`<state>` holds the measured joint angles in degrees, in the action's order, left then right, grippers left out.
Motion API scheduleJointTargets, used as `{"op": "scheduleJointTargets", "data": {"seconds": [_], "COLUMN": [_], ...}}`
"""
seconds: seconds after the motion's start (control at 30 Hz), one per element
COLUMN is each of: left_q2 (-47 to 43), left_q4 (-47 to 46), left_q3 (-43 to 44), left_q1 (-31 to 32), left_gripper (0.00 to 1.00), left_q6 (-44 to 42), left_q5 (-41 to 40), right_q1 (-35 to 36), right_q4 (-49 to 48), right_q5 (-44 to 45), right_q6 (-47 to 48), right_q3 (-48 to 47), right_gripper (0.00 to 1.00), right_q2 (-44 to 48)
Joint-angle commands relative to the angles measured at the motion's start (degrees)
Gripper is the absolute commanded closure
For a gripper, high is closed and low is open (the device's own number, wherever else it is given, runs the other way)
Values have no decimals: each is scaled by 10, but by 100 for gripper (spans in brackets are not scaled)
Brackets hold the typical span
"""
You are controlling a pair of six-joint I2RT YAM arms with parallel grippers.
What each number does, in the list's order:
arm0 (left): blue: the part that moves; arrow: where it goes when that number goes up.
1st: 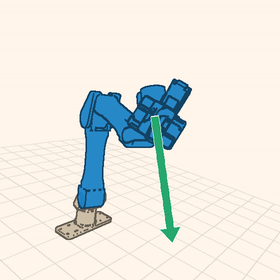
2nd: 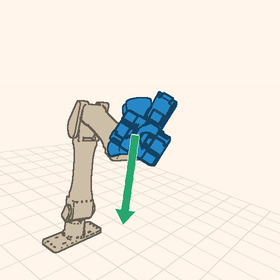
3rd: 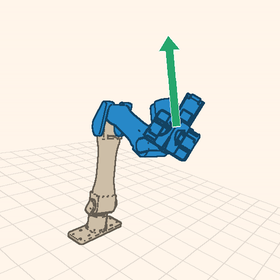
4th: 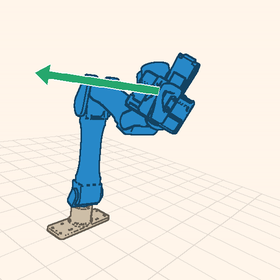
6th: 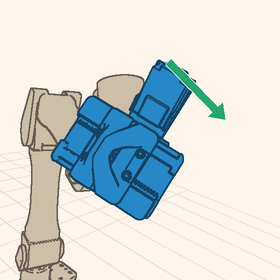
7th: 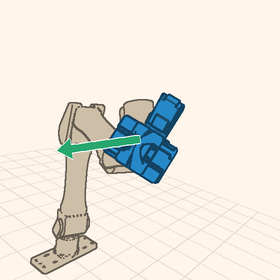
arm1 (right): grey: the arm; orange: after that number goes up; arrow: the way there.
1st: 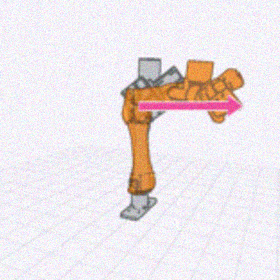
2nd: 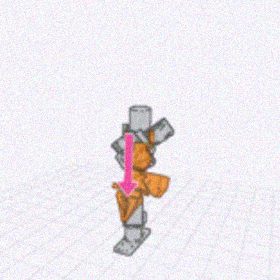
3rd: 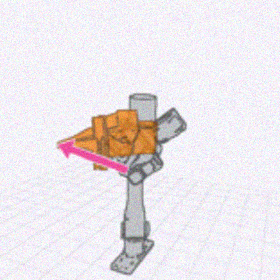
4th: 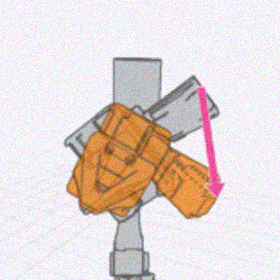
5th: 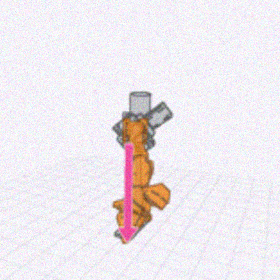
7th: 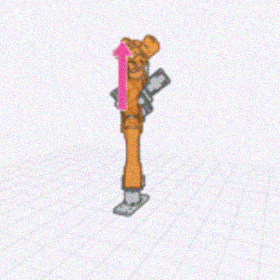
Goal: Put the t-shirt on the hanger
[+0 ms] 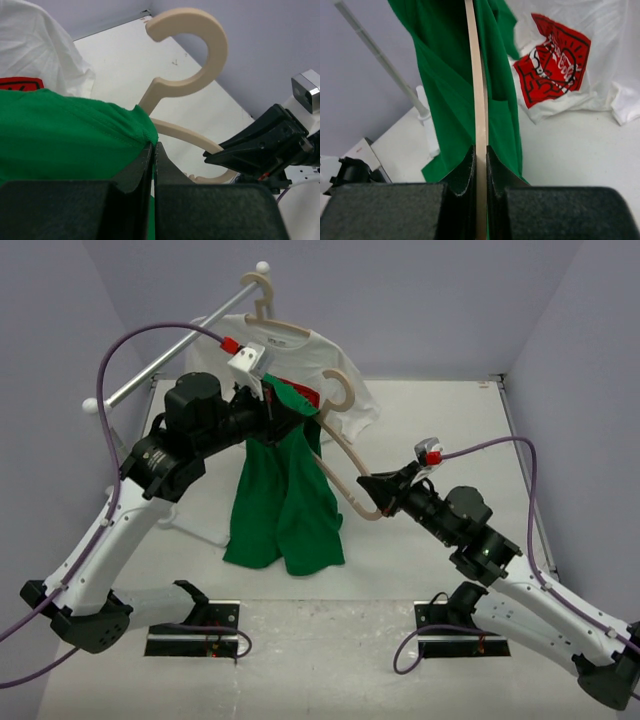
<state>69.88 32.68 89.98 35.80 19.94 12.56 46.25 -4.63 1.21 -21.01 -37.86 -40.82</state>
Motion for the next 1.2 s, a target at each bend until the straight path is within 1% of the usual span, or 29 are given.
{"op": "scheduleJointTargets", "data": {"seconds": [0.0, 0.03, 0.1, 0.2, 0.23, 0.27, 0.3, 0.33, 0.37, 0.4, 0.43, 0.53, 0.57, 0.6, 0.67, 0.7, 0.77, 0.8, 0.83, 0.87, 0.93, 0.97, 1.07, 1.13, 1.17], "left_q2": [-29, -28, -25, -29, -33, -36, -42, -51, -59, -71, -82, -105, -111, -111, -103, -94, -65, -56, -45, -35, -23, -19, -7, -4, -6], "left_q4": [-14, -15, -17, -10, -7, -5, -3, -4, -6, -9, -9, -13, -15, -18, -23, -26, -30, -35, -47, -61, -91, -98, -110, -105, -92], "left_q3": [-14, -13, -7, 4, 7, 9, 10, 12, 16, 20, 26, 33, 33, 35, 36, 35, 30, 28, 21, 14, 1, 0, 5, 12, 18], "left_q1": [4, 6, 16, 38, 38, 38, 38, 39, 39, 38, 39, 38, 38, 38, 38, 38, 38, 39, 42, 49, 81, 95, 114, 117, 117], "left_gripper": [100, 100, 100, 100, 100, 100, 100, 100, 100, 100, 100, 100, 100, 100, 100, 100, 100, 100, 100, 100, 100, 100, 100, 100, 100], "left_q6": [-15, -17, -21, -25, -25, -24, -21, -16, -11, -3, 4, 16, 17, 23, 28, 31, 35, 36, 38, 39, 39, 38, 32, 27, 24], "left_q5": [71, 85, 115, 92, 80, 64, 38, 0, -31, -51, -79, -121, -122, -112, -87, -74, -33, -14, 22, 53, 82, 84, 93, 95, 73], "right_q1": [0, 0, 0, 1, 1, 1, 1, 1, 1, 2, 2, 1, 1, 1, 1, 1, 2, 1, 1, 1, 1, 1, -2, -3, -8], "right_q4": [-147, -156, -180, -150, -119, -61, 25, 141, 190, 223, 238, 203, 197, 190, 155, 135, 109, 104, 102, 102, 103, 100, 82, 45, 16], "right_q5": [-2, 2, 55, 110, 120, 118, 116, 124, 135, 148, 169, 201, 207, 206, 185, 158, 38, -21, -71, -92, -27, -15, -27, -24, -4], "right_q6": [-10, -13, -28, -35, -29, -18, -1, 16, 24, 30, 28, 17, 14, 17, 24, 29, 42, 64, 71, 72, 62, 72, 83, 68, 57], "right_q3": [2, 6, 20, 7, -12, -37, -64, -142, -197, -208, -200, -136, -127, -122, -115, -111, -112, -119, -135, -147, -156, -157, -152, -125, -104], "right_gripper": [100, 100, 100, 100, 100, 100, 100, 100, 100, 100, 100, 100, 100, 100, 100, 100, 100, 100, 100, 100, 100, 100, 100, 100, 100], "right_q2": [-2, -3, -3, 1, -4, -11, -26, -74, -112, -118, -104, -19, 28, 56, 90, 103, 111, 105, 93, 82, 57, 38, 9, 13, 26]}}
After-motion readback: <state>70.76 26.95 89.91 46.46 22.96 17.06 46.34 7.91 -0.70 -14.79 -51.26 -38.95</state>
